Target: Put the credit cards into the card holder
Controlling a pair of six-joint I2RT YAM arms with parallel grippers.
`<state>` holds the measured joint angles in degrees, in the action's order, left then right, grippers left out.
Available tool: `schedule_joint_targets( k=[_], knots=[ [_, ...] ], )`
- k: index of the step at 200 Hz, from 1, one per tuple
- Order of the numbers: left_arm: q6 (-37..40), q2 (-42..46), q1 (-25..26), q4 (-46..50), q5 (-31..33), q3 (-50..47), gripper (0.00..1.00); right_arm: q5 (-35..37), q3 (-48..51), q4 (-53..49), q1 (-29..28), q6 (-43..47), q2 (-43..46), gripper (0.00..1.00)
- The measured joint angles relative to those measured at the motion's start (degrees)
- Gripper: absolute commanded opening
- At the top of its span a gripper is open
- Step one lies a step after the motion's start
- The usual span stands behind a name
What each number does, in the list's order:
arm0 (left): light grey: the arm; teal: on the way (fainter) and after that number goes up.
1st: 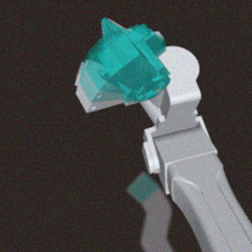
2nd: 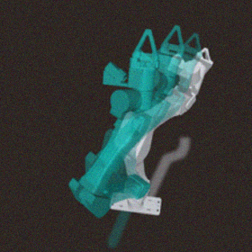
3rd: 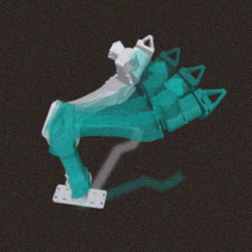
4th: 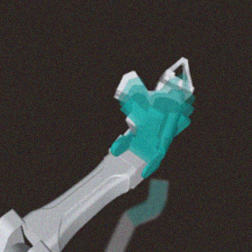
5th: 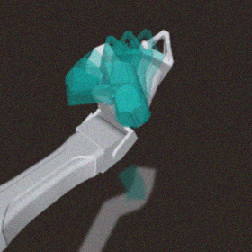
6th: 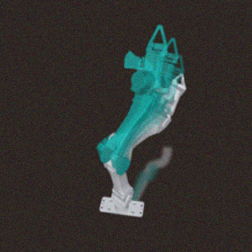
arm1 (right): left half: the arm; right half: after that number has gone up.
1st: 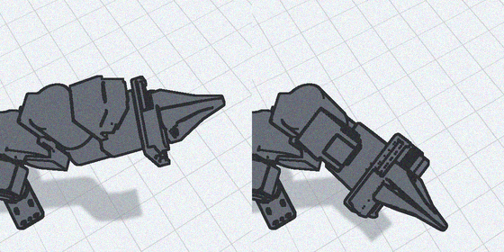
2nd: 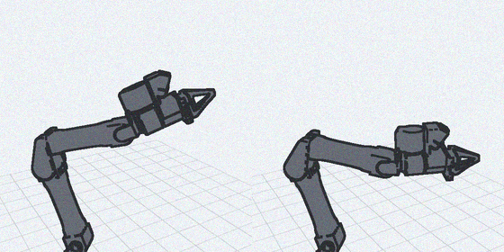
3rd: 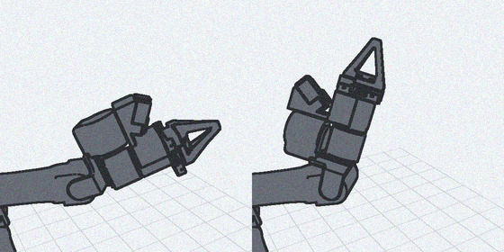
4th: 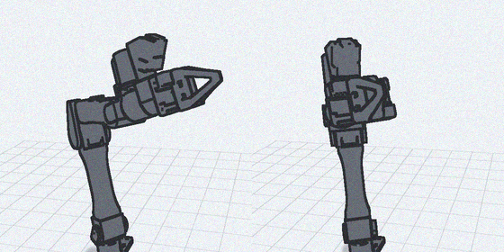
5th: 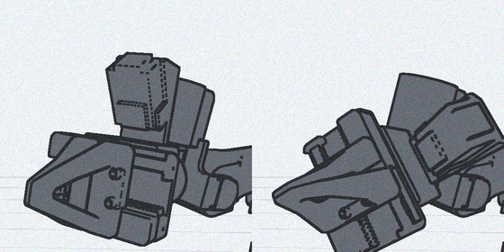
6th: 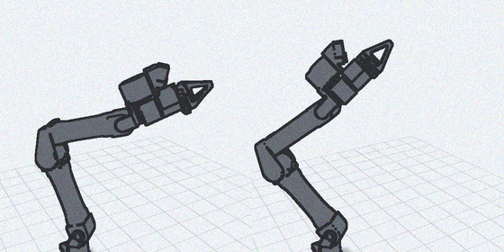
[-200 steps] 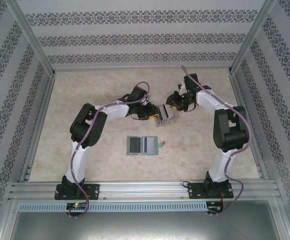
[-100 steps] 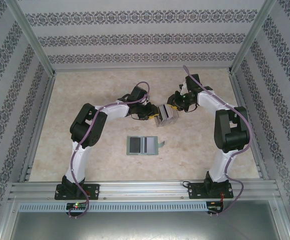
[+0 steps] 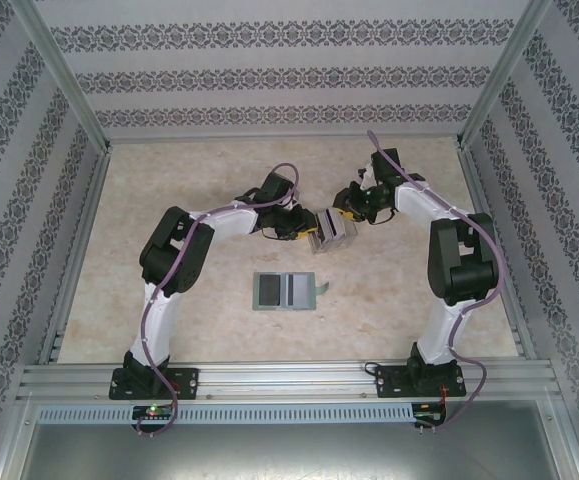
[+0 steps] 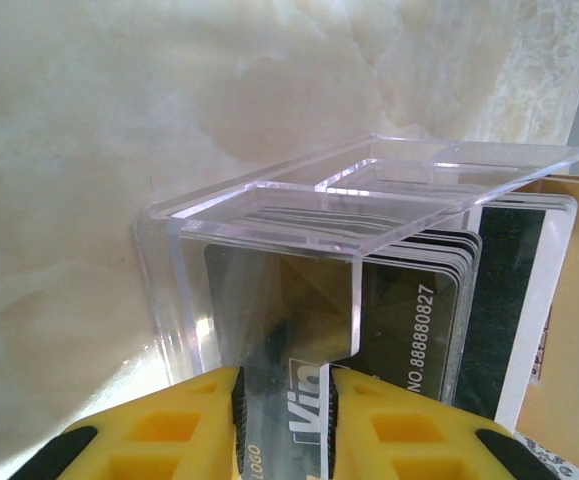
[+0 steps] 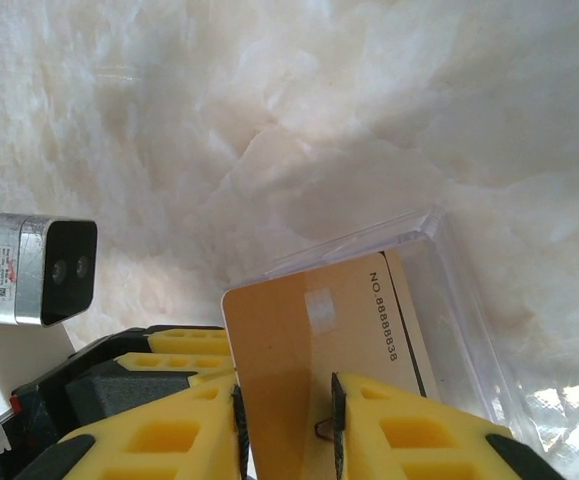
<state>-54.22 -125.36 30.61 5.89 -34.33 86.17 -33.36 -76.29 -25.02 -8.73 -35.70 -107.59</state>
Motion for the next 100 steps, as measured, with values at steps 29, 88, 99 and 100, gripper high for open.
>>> schedule_joint_targets(
  k=[29,88,99,100],
  knots=[
    [0.0,0.0,0.0,0.0,0.0,0.0,0.27,-0.6,0.3,0.6,0.0,-0.2,0.0,0.28],
    [0.0,-0.1,0.0,0.2,-0.1,0.1,0.27,-0.7,0.7,1.4,0.3,-0.5,0.0,0.26],
    [0.0,-0.1,0.0,0.2,-0.1,0.1,0.27,-0.9,0.8,1.6,0.5,-0.7,0.0,0.25],
    [0.0,-0.1,0.0,0.2,-0.1,0.1,0.27,-1.0,0.8,1.6,0.5,-0.7,0.0,0.25]
  ],
)
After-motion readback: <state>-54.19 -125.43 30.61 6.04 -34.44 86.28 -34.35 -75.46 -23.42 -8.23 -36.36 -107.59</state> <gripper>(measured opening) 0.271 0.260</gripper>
